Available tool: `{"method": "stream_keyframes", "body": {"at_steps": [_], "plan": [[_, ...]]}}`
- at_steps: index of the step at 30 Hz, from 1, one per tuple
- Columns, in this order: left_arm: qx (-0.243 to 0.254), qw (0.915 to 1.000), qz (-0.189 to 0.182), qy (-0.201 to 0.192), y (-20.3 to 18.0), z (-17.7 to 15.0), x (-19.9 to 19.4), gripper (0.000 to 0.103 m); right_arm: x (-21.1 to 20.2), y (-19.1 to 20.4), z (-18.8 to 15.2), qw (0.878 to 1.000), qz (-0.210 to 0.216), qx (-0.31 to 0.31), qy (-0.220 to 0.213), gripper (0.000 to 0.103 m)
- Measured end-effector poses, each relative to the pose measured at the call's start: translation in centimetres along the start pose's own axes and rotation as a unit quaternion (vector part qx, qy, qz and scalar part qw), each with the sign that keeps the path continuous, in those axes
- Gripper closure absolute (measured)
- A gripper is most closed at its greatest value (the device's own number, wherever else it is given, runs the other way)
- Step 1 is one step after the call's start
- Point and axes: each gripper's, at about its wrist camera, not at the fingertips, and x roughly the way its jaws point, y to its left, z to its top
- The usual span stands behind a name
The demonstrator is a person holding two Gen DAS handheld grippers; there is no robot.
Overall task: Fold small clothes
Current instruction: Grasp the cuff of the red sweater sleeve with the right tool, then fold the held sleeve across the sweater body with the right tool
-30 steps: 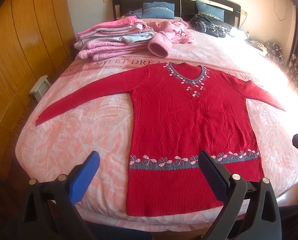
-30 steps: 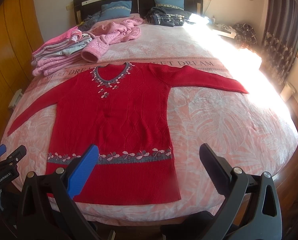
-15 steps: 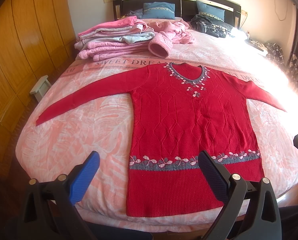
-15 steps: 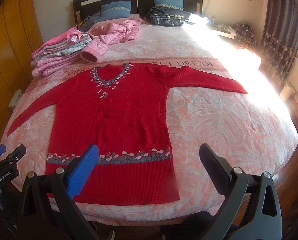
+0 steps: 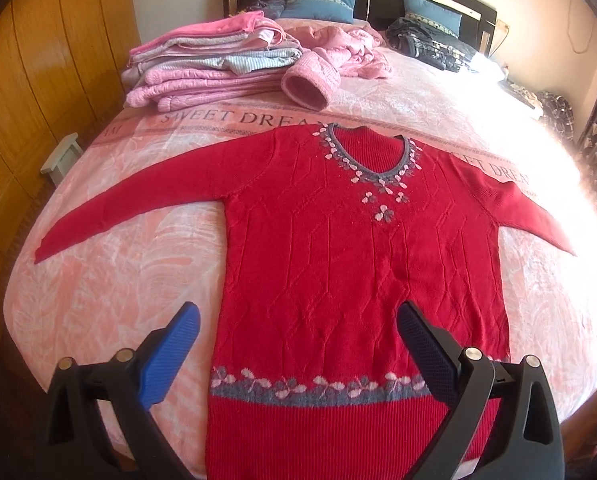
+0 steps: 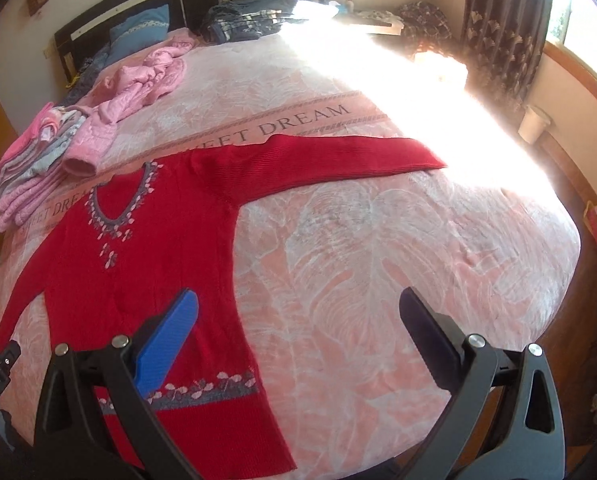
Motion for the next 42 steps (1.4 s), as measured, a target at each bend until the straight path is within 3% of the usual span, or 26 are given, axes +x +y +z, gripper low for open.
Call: {"method": "stream_keyframes", "body": {"at_steps": [4, 6, 9, 11, 17, 24, 28, 29, 30, 32, 34, 35, 38, 42], "plan": [[-0.003, 1.0, -0.003, 0.004, -1.6, 4.0, 4.8, 0.004, 6.4, -6.2, 6.5, 0.997, 0.011, 0.074, 0.016, 0.003], [-0.011, 0.9998, 0.011, -0.008, -1.8, 5.2, 7.2, 0.004, 9.5, -9.4, 8.7, 0.995, -0.006, 0.092, 0.035, 0.003], [-0.031, 0.9995, 0.005, 0.009, -1.8, 6.4, 10.8, 0.004, 13.2, -14.5, 11.1, 0.988, -0.001, 0.15, 0.041, 0.003], [-0.035, 0.9992, -0.003, 0.02, -1.8, 7.0, 12.9, 0.004, 16.1, -17.4, 11.7, 0.982, 0.017, 0.181, 0.051, 0.003], [-0.026, 0.9996, -0.006, 0.014, -2.2, 8.5, 16.4, 0.004, 23.3, -23.8, 13.0, 0.973, -0.001, 0.211, 0.089, 0.004], [-0.039, 0.9989, -0.011, 0.022, -2.1, 9.2, 19.1, 0.004, 27.6, -29.3, 13.8, 0.959, 0.025, 0.271, 0.078, 0.003], [-0.025, 0.9997, -0.004, 0.006, -2.8, 9.5, 19.6, 0.004, 28.2, -29.8, 14.5, 0.962, 0.007, 0.266, 0.06, 0.004], [-0.021, 0.9998, -0.003, 0.003, -3.0, 9.5, 19.7, 0.004, 28.2, -29.9, 14.7, 0.964, -0.004, 0.262, 0.054, 0.012], [-0.019, 0.9998, -0.004, 0.004, -3.3, 9.6, 19.9, 0.004, 28.2, -29.9, 14.9, 0.965, -0.02, 0.258, 0.05, 0.029], [-0.019, 0.9998, -0.008, 0.008, -3.7, 9.5, 20.2, 0.004, 28.0, -29.8, 15.1, 0.966, -0.045, 0.252, 0.043, 0.051], [-0.016, 0.9998, -0.011, 0.011, -4.0, 9.3, 20.5, 0.004, 27.7, -30.3, 15.0, 0.965, -0.038, 0.256, 0.033, 0.07], [-0.013, 0.9998, -0.011, 0.012, -4.2, 9.3, 20.6, 0.004, 27.6, -30.5, 15.1, 0.965, -0.022, 0.26, 0.024, 0.085], [-0.004, 0.9999, -0.007, 0.01, -4.2, 9.1, 20.6, 0.004, 26.5, -30.5, 15.2, 0.962, 0.017, 0.273, -0.005, 0.091], [-0.02, 0.9997, -0.005, 0.01, -3.2, 9.5, 20.4, 0.004, 23.8, -28.9, 16.0, 0.967, 0.032, 0.249, -0.044, 0.091]]}}
